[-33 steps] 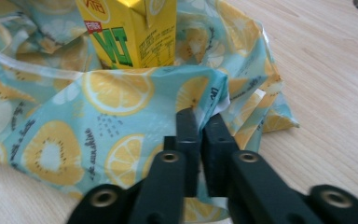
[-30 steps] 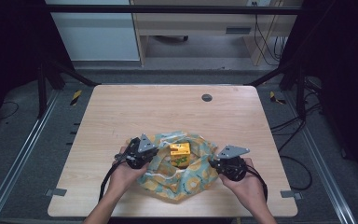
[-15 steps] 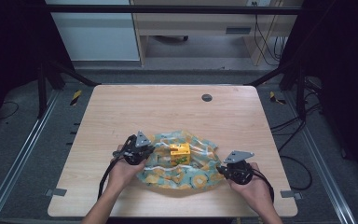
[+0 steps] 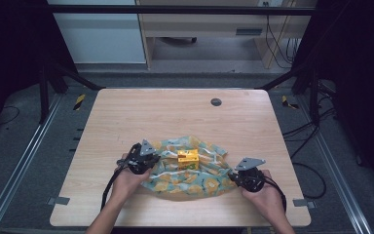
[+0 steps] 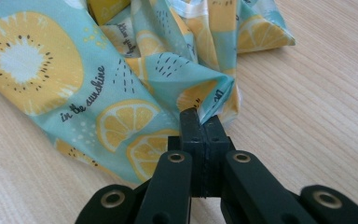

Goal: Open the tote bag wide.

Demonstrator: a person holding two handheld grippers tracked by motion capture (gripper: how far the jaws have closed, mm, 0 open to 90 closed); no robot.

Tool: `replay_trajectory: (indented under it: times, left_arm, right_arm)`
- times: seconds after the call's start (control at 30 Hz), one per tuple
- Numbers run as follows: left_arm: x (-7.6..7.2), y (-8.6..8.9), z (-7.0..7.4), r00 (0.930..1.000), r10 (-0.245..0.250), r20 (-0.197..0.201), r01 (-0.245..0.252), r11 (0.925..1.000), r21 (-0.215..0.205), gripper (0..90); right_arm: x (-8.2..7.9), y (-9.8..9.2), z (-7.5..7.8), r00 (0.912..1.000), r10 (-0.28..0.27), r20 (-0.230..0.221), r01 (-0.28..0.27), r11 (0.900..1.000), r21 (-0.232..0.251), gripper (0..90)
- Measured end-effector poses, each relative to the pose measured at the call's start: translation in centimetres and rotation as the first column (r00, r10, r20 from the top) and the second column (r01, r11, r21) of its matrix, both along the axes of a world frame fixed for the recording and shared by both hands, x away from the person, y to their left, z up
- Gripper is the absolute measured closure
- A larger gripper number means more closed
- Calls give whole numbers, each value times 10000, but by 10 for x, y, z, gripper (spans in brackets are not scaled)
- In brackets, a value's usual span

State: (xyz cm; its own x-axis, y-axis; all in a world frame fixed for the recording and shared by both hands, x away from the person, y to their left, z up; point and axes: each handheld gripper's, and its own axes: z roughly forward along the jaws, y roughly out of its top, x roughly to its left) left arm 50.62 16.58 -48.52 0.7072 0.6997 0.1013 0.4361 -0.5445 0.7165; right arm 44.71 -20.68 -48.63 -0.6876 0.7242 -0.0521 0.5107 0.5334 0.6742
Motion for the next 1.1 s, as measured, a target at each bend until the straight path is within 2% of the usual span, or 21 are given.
replay_trajectory:
  times: [0.3,0.73,1.1]
  left_arm:
    - [-1,3,-3,9999,38,-100,-38,10000,-34,894]
    - [-5,9,-2,10000,25,-85,-26,9999,-161,896]
    - [-6,9,-7,10000,22,-56,-23,9999,-138,894]
  right_arm:
    - [7,1,-2,10000,-48,54,49,9999,-150,900]
    - [15,-1,1,9993,-247,278,250,9996,-98,900]
    - [12,-3,-3,9998,48,218,-45,9999,-107,900]
